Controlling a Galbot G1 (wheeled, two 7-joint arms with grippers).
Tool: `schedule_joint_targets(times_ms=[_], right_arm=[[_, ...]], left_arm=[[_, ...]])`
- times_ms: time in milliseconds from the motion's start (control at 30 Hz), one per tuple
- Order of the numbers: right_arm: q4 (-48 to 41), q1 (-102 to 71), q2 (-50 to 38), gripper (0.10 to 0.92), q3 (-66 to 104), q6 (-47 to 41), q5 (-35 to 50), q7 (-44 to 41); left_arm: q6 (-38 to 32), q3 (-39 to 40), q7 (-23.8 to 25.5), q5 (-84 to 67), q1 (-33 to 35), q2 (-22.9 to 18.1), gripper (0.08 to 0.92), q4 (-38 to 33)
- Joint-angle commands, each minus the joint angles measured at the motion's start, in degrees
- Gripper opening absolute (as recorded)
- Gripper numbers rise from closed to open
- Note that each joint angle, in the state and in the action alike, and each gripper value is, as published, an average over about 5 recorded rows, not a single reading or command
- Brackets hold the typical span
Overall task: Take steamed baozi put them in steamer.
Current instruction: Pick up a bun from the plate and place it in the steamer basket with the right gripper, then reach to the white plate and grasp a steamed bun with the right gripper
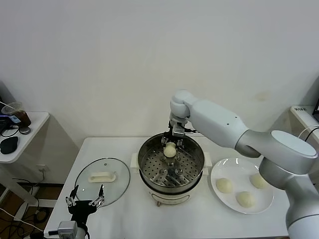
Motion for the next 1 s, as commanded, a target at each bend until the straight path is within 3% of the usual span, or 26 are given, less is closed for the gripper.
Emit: schedule_joint_targets(times_ms=[33,200,300,467,667,800,1000], right_arm=[[-1.1,-0.1,0.3,0.635,-0.1,0.2,0.4,5.2],[1.6,1.9,-1.6,0.773,0.0,-4.7,3.9,0.1],[5.4,4.5,-4.4,0.814,-0.4,-10.1,8.9,-2.6],[10.6,10.6,-11.2,0.822,-0.3,-22.7,22.7,-4.9],[12.0,16.6,-21.7,0.823,1.7,-47.0,34.6,-6.7],[14.3,16.4,-28.5,0.823,2.4,-61.0,35.4,-6.5],[24.8,9.3,-41.4,0.823,1.2,-70.5,30.7,-6.4]], left_arm=[[0.1,0.3,0.0,0.1,0.0,-0.2,0.823,-0.1],[0.1,0.3,0.1,0.2,0.2,-0.1,0.823,-0.1],[0.1,0.2,0.1,0.2,0.1,0.0,0.823,0.0],[0.2,0.2,0.1,0.1,0.2,0.1,0.823,-0.2],[0.4,0.4,0.3,-0.2,-0.2,0.1,0.823,-0.3],[0.5,0.7,0.3,-0.3,-0.3,0.4,0.823,-0.3],[0.5,0.8,0.3,-0.4,-0.2,0.9,0.823,0.0]])
